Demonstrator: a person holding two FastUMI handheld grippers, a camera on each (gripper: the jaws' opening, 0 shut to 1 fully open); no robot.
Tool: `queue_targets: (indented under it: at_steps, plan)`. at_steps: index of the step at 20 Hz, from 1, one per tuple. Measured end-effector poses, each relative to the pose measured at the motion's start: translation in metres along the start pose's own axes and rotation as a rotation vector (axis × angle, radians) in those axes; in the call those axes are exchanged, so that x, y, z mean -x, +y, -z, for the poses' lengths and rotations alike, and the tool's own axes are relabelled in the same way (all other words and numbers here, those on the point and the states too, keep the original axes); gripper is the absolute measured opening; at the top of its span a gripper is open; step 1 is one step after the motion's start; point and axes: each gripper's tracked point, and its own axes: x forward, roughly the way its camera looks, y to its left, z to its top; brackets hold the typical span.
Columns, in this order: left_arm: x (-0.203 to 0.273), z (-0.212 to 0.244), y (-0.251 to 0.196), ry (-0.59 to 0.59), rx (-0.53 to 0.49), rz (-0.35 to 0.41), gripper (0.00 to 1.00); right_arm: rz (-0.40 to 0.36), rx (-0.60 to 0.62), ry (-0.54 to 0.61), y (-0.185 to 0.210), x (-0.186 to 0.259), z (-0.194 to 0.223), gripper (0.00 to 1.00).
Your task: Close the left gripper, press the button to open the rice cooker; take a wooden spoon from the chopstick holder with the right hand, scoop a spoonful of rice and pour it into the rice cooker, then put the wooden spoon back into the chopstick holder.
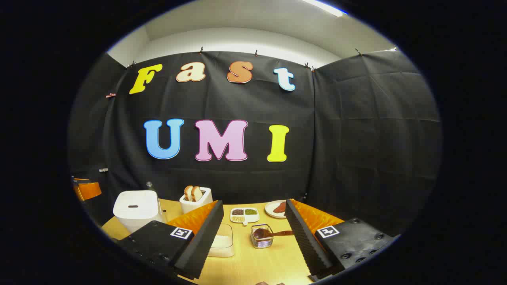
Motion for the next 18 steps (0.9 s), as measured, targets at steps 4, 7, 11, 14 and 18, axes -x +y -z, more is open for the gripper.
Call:
queue_targets:
  at_steps: [4, 7, 11, 14, 18]
  plan:
    - [-0.004, -0.005, -0.006, -0.022, -0.028, -0.007, 0.96, -0.004, -0.009, -0.013, -0.003, -0.005, 0.001, 0.98]
    - [-0.009, -0.005, -0.013, -0.020, -0.021, -0.005, 0.96, -0.012, -0.003, -0.028, -0.007, -0.011, -0.005, 0.98]
    - [-0.018, -0.008, -0.018, -0.023, -0.028, -0.012, 0.95, -0.026, 0.001, -0.034, -0.012, -0.025, -0.008, 0.98]
    - [-0.027, -0.007, -0.023, -0.012, -0.020, -0.019, 0.96, -0.039, 0.007, -0.039, -0.013, -0.034, -0.009, 0.98]
    - [-0.036, -0.006, -0.029, 0.001, -0.014, -0.031, 0.96, -0.057, 0.006, -0.028, -0.016, -0.044, -0.003, 0.98]
